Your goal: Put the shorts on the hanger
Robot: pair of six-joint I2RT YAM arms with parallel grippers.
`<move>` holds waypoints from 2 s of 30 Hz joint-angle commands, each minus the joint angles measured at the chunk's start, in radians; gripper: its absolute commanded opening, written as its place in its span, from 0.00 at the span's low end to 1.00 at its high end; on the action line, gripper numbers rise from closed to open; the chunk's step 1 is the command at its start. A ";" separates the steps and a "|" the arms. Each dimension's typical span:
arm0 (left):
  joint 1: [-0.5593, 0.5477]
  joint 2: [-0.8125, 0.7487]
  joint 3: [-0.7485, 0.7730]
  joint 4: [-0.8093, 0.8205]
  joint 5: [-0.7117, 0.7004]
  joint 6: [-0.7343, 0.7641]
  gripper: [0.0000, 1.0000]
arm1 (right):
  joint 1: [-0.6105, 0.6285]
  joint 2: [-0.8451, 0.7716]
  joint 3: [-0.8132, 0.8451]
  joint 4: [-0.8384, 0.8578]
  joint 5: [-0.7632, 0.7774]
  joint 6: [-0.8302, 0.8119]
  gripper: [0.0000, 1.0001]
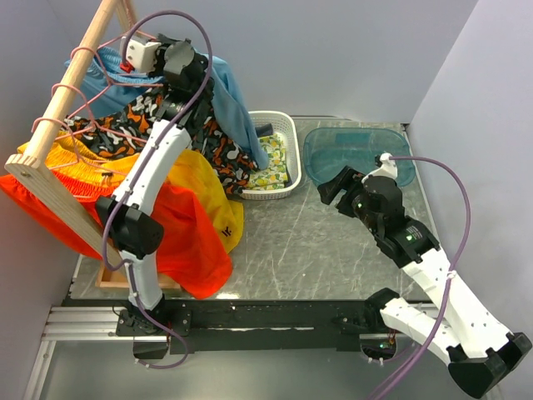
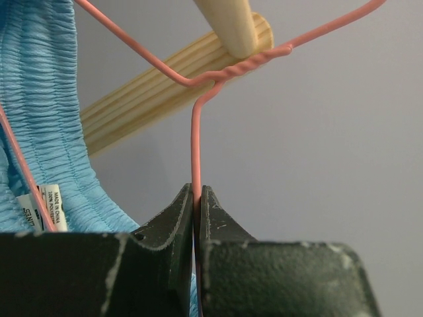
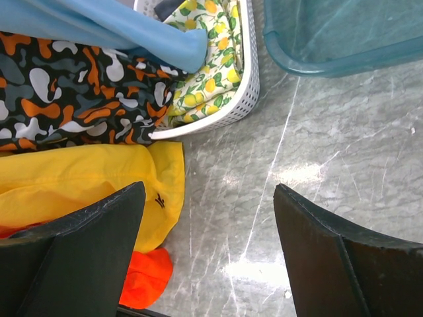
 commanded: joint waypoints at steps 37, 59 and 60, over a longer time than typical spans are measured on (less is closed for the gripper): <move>0.062 -0.268 -0.214 -0.334 0.291 -0.301 0.89 | 0.130 0.335 0.236 0.229 -0.185 -0.181 0.86; -0.036 -0.449 -0.303 -0.498 0.644 -0.128 0.97 | 0.136 0.698 0.517 0.294 -0.214 -0.226 0.86; -0.057 -0.454 -0.299 -0.509 0.649 -0.092 0.97 | 0.134 0.676 0.497 0.297 -0.201 -0.223 0.86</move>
